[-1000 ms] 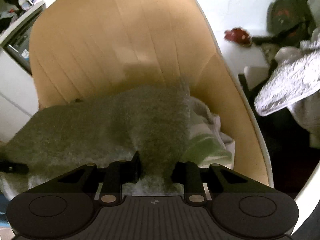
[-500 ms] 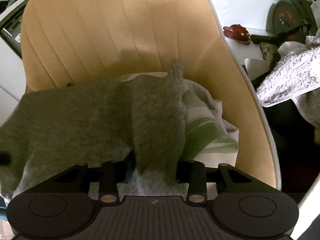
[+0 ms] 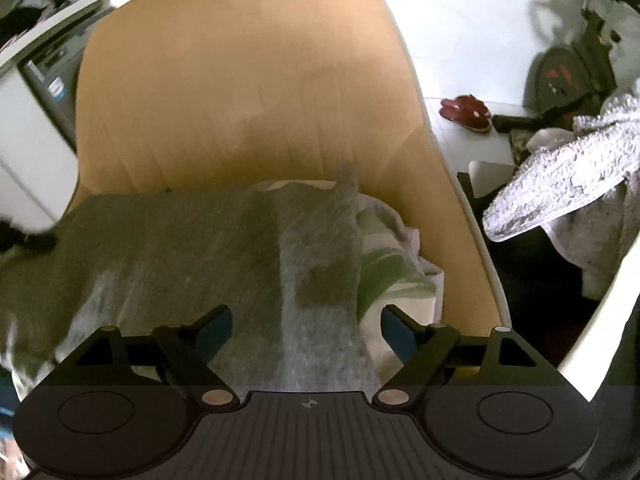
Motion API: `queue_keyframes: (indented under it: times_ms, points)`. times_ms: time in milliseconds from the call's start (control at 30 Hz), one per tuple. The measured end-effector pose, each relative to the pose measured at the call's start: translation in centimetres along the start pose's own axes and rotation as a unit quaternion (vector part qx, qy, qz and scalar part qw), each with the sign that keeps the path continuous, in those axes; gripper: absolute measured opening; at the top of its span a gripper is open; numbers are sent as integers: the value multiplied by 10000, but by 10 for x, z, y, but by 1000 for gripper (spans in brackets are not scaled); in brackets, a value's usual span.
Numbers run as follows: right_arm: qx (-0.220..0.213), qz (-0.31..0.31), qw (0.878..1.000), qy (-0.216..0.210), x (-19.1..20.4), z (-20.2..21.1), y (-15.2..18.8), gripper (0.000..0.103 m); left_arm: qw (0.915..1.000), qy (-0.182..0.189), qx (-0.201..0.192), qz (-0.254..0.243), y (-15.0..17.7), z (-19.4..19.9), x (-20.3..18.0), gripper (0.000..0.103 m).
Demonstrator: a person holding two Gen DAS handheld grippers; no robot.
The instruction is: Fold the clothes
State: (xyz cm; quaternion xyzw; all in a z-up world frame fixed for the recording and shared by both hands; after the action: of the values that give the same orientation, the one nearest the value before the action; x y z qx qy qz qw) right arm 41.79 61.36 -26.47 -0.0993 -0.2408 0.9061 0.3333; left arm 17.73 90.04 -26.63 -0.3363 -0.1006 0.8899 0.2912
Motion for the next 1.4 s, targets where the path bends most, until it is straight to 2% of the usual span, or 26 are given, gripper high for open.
queue_keyframes:
  times_ms: [100, 167, 233, 300, 367, 433, 467, 533, 600, 667, 733, 800, 833, 900, 967, 1033, 1100, 1200, 1333, 1400]
  points:
    - [92, 50, 9999, 41, -1, 1, 9, 79, 9948, -865, -290, -446, -13, 8, 7, 22]
    - [173, 83, 9998, 71, -3, 2, 19, 79, 9932, -930, -420, -567, -19, 18, 1, 22]
    - [212, 103, 9996, 130, -5, 4, 28, 79, 9950, -638, -451, -616, -18, 31, -7, 24]
    - [222, 34, 9995, 234, -11, 5, 35, 79, 9959, -341, -361, -752, -11, 45, -19, 30]
    - [188, -217, 9991, 327, -19, 6, 36, 79, 9956, 46, -217, -911, 1, 60, -37, 44]
    - [93, -534, 9978, 376, -27, 8, 33, 79, 9930, 409, -156, -1099, 15, 71, -61, 51]
    - [70, -642, 9972, 377, -29, 8, 31, 80, 9911, 565, -166, -1198, 22, 76, -72, 61]
    - [72, -746, 9964, 406, -31, 3, 27, 86, 9870, 853, -129, -1359, 36, 81, -91, 72]
    - [88, -712, 9961, 510, -29, -6, 25, 89, 9847, 1014, 58, -1418, 49, 71, -101, 75]
    - [109, -574, 9951, 799, -31, -16, 24, 89, 9870, 822, 235, -1362, 59, 50, -96, 75]
    - [91, -356, 9928, 1144, -32, -26, 23, 94, 9914, 453, 303, -1191, 67, 31, -84, 75]
    - [1, -155, 9910, 1330, -30, -31, 24, 101, 9936, 189, 341, -1062, 72, 18, -74, 75]
    - [-10, -182, 9907, 1346, -30, -31, 24, 102, 9942, 82, 360, -1007, 75, 12, -70, 76]
    - [1, -321, 9906, 1326, -30, -29, 24, 102, 9948, -71, 399, -932, 80, 2, -64, 80]
    - [2, -415, 9900, 1350, -29, -23, 23, 102, 9945, -50, 435, -949, 85, 0, -65, 93]
    - [23, -349, 9910, 1289, -22, -7, 24, 102, 9936, -39, 541, -987, 88, 1, -70, 100]
    - [50, -251, 9924, 1207, -14, 10, 25, 102, 9928, -87, 651, -1005, 88, 5, -74, 101]
    - [89, -102, 9940, 1083, -2, 37, 27, 102, 9933, -227, 596, -963, 89, 22, -85, 101]
    - [47, 197, 9836, 1794, 13, 88, 33, 102, 9933, -425, 496, -951, 93, 51, -100, 102]
    - [21, 264, 9828, 1830, 22, 114, 38, 102, 9932, -481, 427, -967, 98, 68, -108, 102]
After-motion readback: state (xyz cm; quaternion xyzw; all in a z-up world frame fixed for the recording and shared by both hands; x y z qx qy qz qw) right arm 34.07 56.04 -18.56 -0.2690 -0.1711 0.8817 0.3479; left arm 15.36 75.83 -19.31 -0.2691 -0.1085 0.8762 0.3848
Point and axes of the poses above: each gripper's, at about its wrist camera, not at the fingertips, and z roughly against the way its jaws point, x to its left, y to its underside, the point moved 6 cm from there along -z, roughly the way its jaws point, and after that the axes turned 12 degrees about y, right-handed, at the moved point
